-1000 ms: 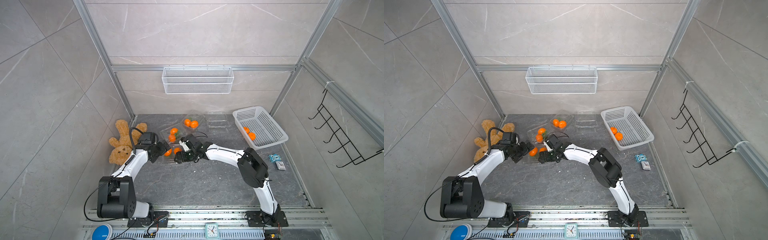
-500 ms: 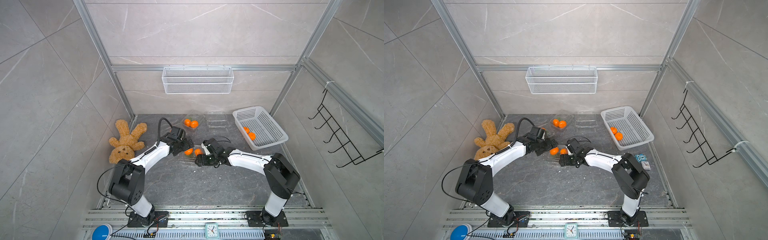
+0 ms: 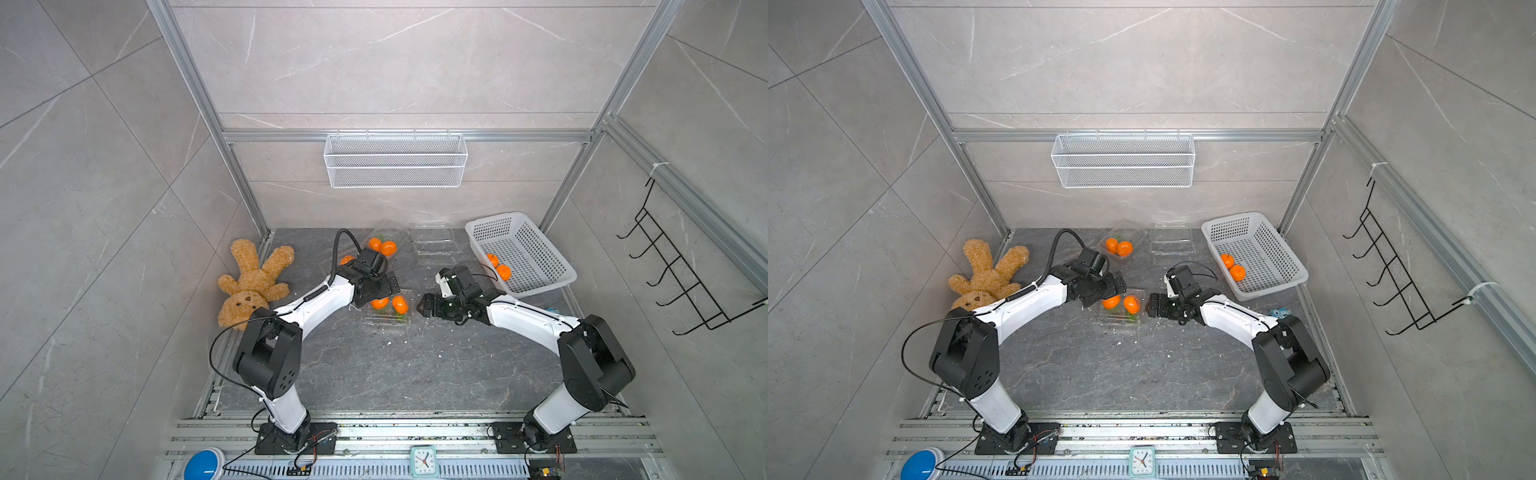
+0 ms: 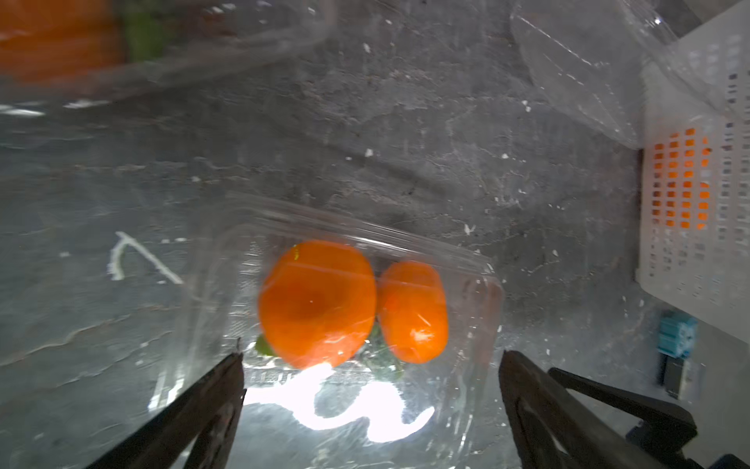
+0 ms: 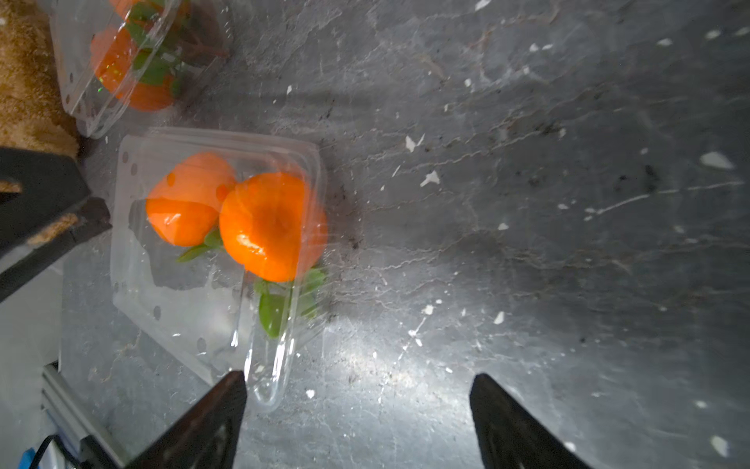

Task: Take oranges out of containers
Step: Move the packing box to the center of the board.

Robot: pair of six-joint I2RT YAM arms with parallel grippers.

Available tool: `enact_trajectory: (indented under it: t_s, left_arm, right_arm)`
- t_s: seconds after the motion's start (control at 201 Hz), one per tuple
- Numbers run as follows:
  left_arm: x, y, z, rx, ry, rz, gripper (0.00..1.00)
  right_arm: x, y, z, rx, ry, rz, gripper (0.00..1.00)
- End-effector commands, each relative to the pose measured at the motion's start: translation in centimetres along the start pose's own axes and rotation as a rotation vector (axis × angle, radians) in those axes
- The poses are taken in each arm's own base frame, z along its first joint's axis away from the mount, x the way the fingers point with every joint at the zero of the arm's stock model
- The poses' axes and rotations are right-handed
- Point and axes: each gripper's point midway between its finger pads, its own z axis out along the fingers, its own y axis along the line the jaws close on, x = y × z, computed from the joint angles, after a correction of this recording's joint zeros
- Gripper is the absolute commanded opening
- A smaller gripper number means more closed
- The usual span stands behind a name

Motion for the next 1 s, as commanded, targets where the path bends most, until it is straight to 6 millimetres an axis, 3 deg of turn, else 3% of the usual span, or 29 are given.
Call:
enact_trajectory:
  t_s: [0.0, 0.08, 0.16, 0.364, 0.524, 0.818, 0.992]
  left_arm:
    - [-1.9, 4.7, -4.3, -0.123, -0.093, -0.017, 1.0]
    - [-1.6, 7.2, -4.2, -0.145, -0.071, -0.067, 1.0]
    - [-1.1, 7.6, -3.1, -0.11, -0.039, -0.092, 1.0]
    - [-0.9, 3.6, 0.9, 0.02, 0.02, -0.078, 1.0]
    - [-1.2, 0.1, 3.7, 0.07, 0.066, -0.045, 1.0]
    - [-2.8, -3.9, 6.0, 0.123, 0.08, -0.015, 1.0]
    - [-3.4, -5.2, 7.0, 0.13, 0.085, 0.001, 1.0]
  right_arm:
    - [-0.5, 1.6, 1.3, -0.075, 0.015, 0.033, 0.86]
    - [-0.7, 2.2, 2.3, -0.109, 0.019, 0.054, 0.85]
    - [-0.8, 2.9, 3.2, -0.127, 0.029, 0.055, 0.84]
    - [-0.9, 3.4, 4.7, -0.145, 0.037, 0.075, 0.81]
    - [-1.1, 3.6, 4.5, -0.178, 0.035, 0.081, 0.76]
    - [-2.7, -0.6, 0.6, -0.198, -0.031, 0.157, 0.74]
    - [-5.5, -3.7, -0.7, -0.219, -0.089, 0.241, 0.73]
